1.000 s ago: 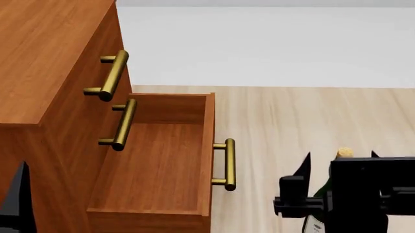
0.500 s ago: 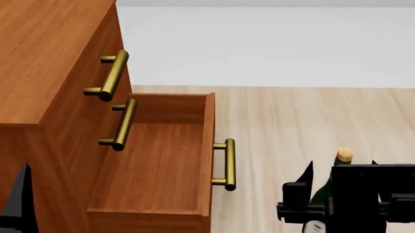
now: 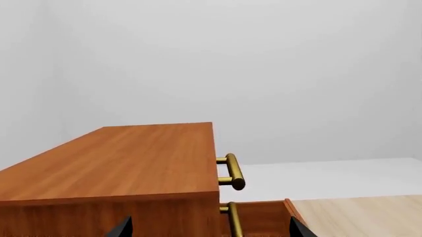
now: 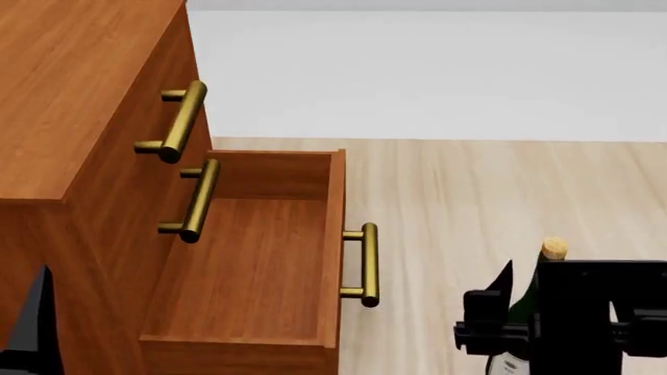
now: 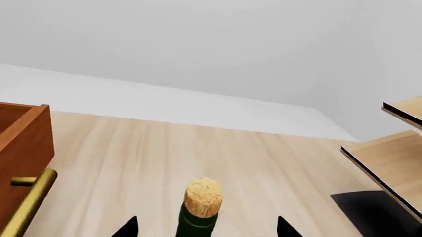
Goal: Put the wine bottle in the bottom drawer of the cabinet.
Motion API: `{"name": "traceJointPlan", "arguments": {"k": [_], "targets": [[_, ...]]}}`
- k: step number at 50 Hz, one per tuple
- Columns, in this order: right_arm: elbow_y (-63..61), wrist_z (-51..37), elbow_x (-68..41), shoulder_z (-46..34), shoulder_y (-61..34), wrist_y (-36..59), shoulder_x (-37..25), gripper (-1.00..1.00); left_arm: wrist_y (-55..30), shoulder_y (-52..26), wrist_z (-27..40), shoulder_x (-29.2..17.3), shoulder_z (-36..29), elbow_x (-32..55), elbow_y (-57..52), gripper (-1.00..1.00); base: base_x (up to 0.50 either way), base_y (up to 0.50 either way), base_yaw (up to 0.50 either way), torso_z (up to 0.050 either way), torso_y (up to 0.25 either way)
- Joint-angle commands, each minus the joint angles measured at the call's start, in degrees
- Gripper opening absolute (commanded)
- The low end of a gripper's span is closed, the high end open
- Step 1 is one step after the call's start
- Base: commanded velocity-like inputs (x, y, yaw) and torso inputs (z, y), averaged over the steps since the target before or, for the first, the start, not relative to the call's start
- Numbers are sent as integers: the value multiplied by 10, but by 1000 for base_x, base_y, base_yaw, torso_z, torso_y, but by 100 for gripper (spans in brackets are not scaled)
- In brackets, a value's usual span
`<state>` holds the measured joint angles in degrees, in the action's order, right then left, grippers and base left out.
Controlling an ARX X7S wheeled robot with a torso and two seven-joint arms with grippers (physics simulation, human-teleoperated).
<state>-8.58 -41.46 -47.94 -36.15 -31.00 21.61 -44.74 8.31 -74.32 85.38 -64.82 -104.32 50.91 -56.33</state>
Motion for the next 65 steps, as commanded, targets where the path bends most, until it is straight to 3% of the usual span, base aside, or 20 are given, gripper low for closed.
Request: {"name": "traceJointPlan", "arguments": {"k": [1, 49, 50, 65], "targets": [[22, 9, 5, -3, -8, -1, 10, 100, 0, 5, -2, 0, 4, 0, 2, 100, 0, 0, 0, 0, 0], [98, 46, 19, -11, -32, -8, 44, 100, -3, 20, -8, 2, 20, 3, 9, 100, 0, 0, 0, 0, 0], [95, 45, 19, -11, -32, -9, 43, -100, -2, 21, -9, 3, 20, 4, 10, 100, 0, 0, 0, 0, 0], [52, 35, 11, -7, -44, 9, 30, -100, -3, 25, -11, 1, 25, 4, 11, 100, 0, 0, 0, 0, 1]]}}
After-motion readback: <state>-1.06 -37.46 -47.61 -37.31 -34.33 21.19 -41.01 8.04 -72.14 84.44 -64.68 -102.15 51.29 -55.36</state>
